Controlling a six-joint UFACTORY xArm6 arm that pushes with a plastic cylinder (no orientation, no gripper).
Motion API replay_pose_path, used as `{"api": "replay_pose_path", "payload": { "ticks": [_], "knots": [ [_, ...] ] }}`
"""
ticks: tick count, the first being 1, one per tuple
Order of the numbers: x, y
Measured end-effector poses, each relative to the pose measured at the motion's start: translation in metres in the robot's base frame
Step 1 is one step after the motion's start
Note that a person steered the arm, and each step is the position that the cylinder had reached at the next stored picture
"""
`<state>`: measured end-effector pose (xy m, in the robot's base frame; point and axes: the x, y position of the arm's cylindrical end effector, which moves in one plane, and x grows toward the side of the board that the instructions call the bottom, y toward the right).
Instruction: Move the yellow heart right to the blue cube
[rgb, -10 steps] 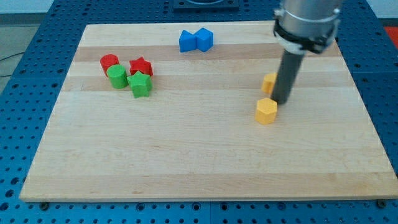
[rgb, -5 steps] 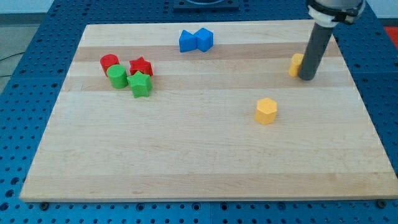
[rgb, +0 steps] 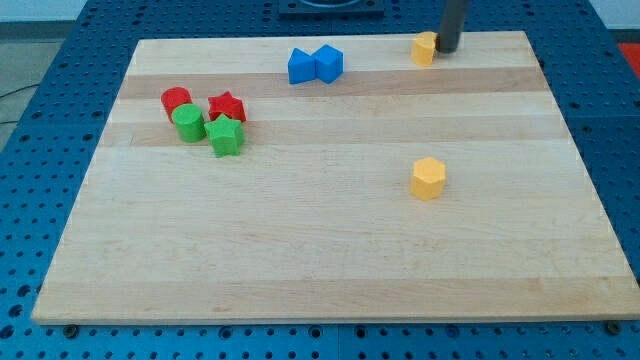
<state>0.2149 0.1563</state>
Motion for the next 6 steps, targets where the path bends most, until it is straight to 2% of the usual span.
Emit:
{"api": "replay_pose_path", "payload": {
  "ticks": [2, 3, 4, 5, 6],
  "knots": [
    [-0.010, -0.079],
    [-0.009, -0.078],
    [-0.020, -0.040],
    [0.017, -0.063],
    [0.022, -0.102]
  ]
}}
